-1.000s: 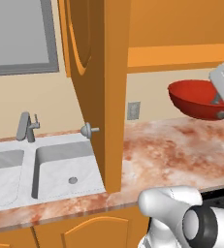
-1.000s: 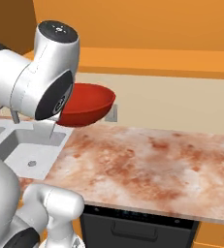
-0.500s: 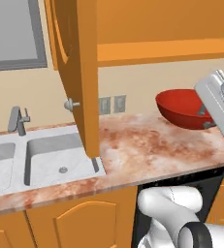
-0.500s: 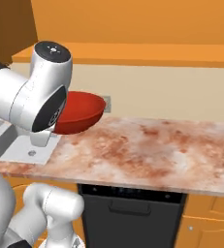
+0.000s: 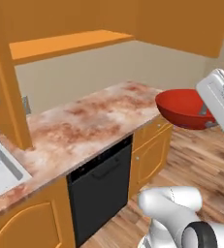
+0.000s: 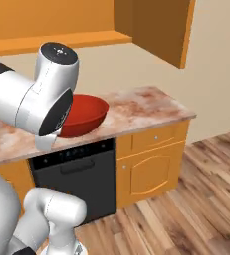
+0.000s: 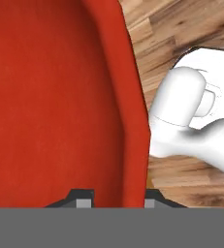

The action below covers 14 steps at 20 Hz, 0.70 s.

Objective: Pick up the bowls from the cabinet and place each bowl in front of a stool on the dining counter.

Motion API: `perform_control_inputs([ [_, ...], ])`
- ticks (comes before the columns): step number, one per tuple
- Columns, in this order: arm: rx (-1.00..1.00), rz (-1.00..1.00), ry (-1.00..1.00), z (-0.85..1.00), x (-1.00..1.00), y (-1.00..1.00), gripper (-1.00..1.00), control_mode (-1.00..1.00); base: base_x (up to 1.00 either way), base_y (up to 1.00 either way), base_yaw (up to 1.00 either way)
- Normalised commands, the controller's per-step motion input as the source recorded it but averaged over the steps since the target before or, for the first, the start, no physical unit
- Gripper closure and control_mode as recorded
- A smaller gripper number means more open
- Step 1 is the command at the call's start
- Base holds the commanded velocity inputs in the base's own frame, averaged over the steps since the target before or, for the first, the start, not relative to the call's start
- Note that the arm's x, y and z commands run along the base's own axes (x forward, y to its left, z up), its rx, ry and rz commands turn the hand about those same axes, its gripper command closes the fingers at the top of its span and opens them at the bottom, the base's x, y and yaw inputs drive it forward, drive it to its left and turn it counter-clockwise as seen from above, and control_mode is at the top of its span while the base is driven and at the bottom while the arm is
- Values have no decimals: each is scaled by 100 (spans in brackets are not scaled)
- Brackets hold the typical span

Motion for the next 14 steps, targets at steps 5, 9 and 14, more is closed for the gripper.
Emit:
perform_control_inputs([
  [5,0,0,0,0,0,0,100,100,0,0,-100],
  [9,0,0,0,0,0,0,100,100,0,0,-100],
  [14,0,0,0,0,0,0,100,100,0,1,-100],
])
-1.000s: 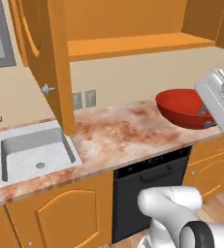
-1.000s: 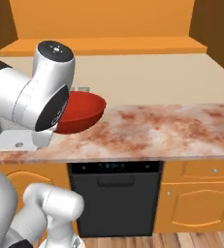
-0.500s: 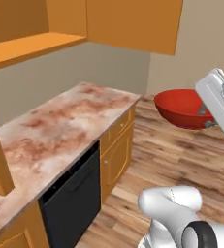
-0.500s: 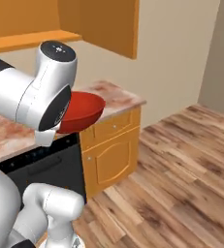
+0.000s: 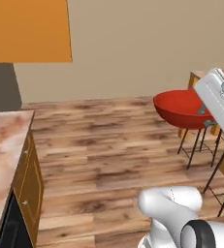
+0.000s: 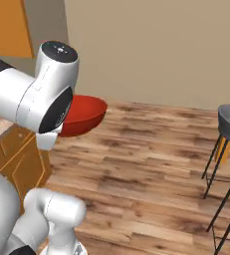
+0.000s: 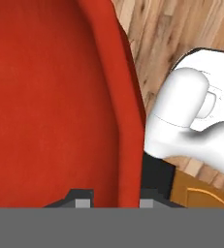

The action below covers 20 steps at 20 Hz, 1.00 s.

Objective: Pick up the bowls from the cabinet and place each bowl in front of a stool on the dining counter.

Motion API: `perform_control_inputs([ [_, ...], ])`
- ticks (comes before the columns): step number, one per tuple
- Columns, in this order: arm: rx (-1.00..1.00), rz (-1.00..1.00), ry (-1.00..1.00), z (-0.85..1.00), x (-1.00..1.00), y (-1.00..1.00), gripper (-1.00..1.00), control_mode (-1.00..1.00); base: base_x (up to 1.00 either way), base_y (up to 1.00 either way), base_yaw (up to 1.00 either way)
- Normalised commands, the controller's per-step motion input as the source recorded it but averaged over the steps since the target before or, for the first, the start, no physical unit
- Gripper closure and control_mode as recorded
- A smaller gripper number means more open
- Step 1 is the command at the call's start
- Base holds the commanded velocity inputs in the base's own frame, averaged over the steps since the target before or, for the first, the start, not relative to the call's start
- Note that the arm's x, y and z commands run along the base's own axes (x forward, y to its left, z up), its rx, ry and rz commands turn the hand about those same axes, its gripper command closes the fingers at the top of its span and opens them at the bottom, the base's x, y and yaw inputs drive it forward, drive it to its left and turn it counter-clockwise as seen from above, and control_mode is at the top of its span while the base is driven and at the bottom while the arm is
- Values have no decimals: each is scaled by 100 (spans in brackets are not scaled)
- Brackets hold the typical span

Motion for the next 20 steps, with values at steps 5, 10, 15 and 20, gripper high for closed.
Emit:
perform_control_inputs([
  [5,0,0,0,0,0,0,100,100,10,19,-95],
  [10,0,0,0,0,0,0,100,100,51,26,-79],
  [15,0,0,0,0,0,0,100,100,95,44,-52],
  [20,0,0,0,0,0,0,100,100,100,53,-34],
])
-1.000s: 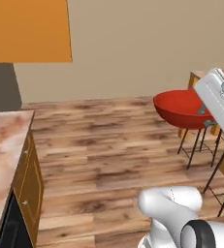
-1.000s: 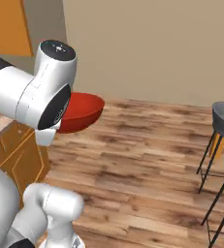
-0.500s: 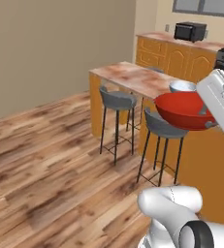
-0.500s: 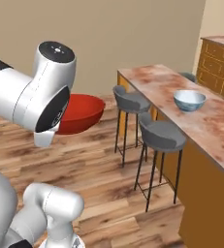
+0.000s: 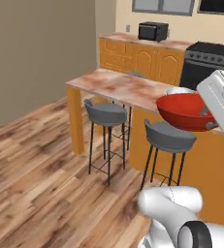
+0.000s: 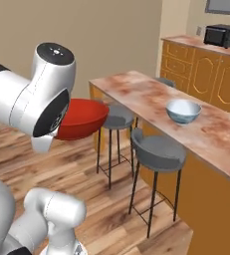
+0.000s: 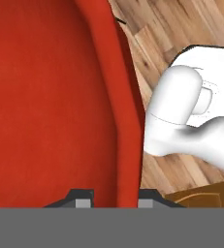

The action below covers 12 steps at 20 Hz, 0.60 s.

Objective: Pick up the bowls from the cabinet and place each bowl in front of a stool on the dining counter.

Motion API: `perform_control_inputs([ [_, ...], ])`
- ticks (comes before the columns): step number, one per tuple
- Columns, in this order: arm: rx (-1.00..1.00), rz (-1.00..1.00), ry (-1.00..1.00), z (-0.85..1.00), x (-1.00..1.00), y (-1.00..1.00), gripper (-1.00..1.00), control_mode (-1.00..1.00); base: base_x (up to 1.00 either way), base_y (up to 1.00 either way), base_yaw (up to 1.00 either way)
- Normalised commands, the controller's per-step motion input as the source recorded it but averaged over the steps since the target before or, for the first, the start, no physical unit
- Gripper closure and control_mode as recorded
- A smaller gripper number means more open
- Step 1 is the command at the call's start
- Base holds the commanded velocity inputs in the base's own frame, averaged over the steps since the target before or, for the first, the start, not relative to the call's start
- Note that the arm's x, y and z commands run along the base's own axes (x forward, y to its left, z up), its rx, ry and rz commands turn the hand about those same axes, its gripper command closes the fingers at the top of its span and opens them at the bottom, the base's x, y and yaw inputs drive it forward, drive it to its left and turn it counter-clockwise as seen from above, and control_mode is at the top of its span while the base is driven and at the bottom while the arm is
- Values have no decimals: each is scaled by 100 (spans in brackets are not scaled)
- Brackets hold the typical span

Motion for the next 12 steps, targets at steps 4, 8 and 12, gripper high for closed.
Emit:
perform_control_inputs([
  [4,0,0,0,0,0,0,100,100,100,45,-36],
  [8,0,0,0,0,0,0,100,100,100,42,-41],
  [12,0,0,0,0,0,0,100,100,100,59,-47],
])
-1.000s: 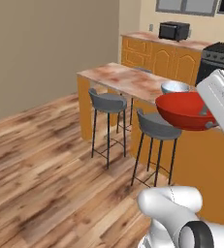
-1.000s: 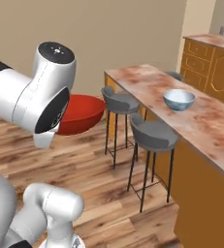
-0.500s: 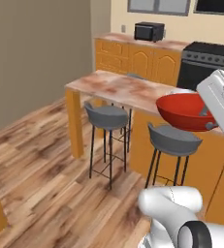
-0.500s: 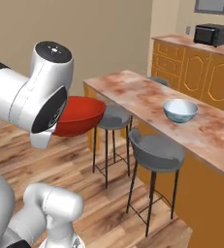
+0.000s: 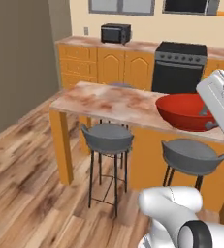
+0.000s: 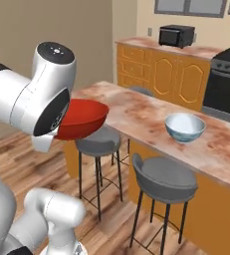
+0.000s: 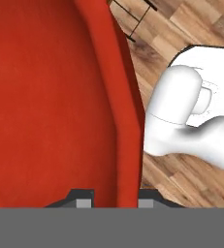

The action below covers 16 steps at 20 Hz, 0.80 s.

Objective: Pick up the bowls from the cabinet and place each bowl in front of a stool on the dining counter.

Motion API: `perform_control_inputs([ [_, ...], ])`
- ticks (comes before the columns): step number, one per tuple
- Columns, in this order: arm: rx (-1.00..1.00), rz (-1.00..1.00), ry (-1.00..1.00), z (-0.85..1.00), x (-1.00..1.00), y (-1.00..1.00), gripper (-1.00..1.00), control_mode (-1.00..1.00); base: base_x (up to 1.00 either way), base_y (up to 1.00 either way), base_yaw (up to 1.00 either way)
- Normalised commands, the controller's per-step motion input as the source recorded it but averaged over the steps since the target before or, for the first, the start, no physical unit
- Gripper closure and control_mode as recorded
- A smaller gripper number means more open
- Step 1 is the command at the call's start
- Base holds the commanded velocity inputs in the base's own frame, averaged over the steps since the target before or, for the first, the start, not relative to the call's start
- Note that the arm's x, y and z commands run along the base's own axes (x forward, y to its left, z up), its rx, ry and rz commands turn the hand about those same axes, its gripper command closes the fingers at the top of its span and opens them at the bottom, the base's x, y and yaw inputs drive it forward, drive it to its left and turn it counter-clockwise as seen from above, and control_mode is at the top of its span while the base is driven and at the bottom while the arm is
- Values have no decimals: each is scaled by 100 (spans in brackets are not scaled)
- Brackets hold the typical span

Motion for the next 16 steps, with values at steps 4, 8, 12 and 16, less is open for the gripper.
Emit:
perform_control_inputs([
  [4,0,0,0,0,0,0,100,100,100,66,-57],
  [8,0,0,0,0,0,0,100,100,83,61,-62],
  [12,0,0,0,0,0,0,100,100,75,59,-57],
  [16,0,0,0,0,0,0,100,100,17,56,-46],
])
